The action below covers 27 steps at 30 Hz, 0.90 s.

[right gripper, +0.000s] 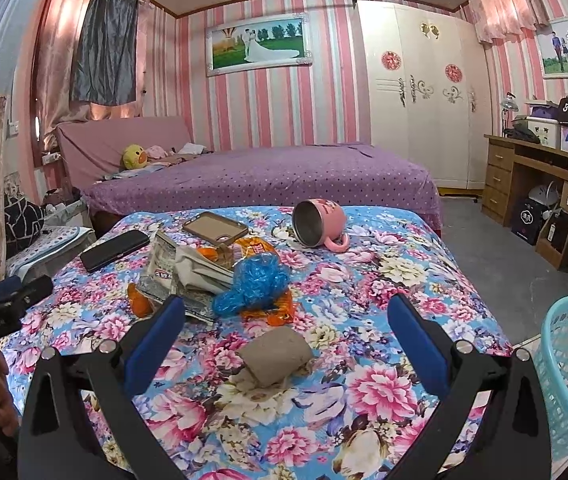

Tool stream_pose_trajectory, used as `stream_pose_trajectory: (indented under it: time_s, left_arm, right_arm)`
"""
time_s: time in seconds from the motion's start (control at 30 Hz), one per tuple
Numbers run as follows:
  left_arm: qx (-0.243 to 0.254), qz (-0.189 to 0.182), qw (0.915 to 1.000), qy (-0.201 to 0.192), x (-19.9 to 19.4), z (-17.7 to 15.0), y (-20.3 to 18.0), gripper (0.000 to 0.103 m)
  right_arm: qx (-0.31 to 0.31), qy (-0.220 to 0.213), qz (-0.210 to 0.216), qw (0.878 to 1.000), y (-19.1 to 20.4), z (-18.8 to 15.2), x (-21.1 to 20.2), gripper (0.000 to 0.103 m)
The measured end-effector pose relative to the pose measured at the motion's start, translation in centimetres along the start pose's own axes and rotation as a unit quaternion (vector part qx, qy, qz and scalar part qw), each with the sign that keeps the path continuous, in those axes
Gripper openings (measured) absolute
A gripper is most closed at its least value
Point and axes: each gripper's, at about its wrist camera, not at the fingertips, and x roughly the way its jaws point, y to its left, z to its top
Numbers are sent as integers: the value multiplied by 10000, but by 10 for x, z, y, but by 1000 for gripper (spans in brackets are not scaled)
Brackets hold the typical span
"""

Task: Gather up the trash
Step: 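Grasp the crumpled snack wrapper with the left gripper and lift it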

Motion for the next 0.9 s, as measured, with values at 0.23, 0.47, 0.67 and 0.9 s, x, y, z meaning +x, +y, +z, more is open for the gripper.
stream_pose_trajectory:
  time_s: [0.23, 0.47, 0.67, 0.9]
  left_arm:
    - [144, 17, 9997, 177, 15, -3, -26, 98]
    - [232, -34, 9993, 307, 30, 0, -50, 98]
    - [83, -306, 9980, 551, 52, 4, -72, 98]
    - [190, -340, 9964, 755, 83, 11, -93, 75]
  right_arm:
    - [109, -2, -89, 9999, -15, 1, -2, 99]
    - [242, 7, -100, 9997, -24, 0, -4, 99]
    - [341, 16, -75, 9994, -29, 0, -3, 99]
    - [392, 53, -122, 9991, -34, 1, -3, 99]
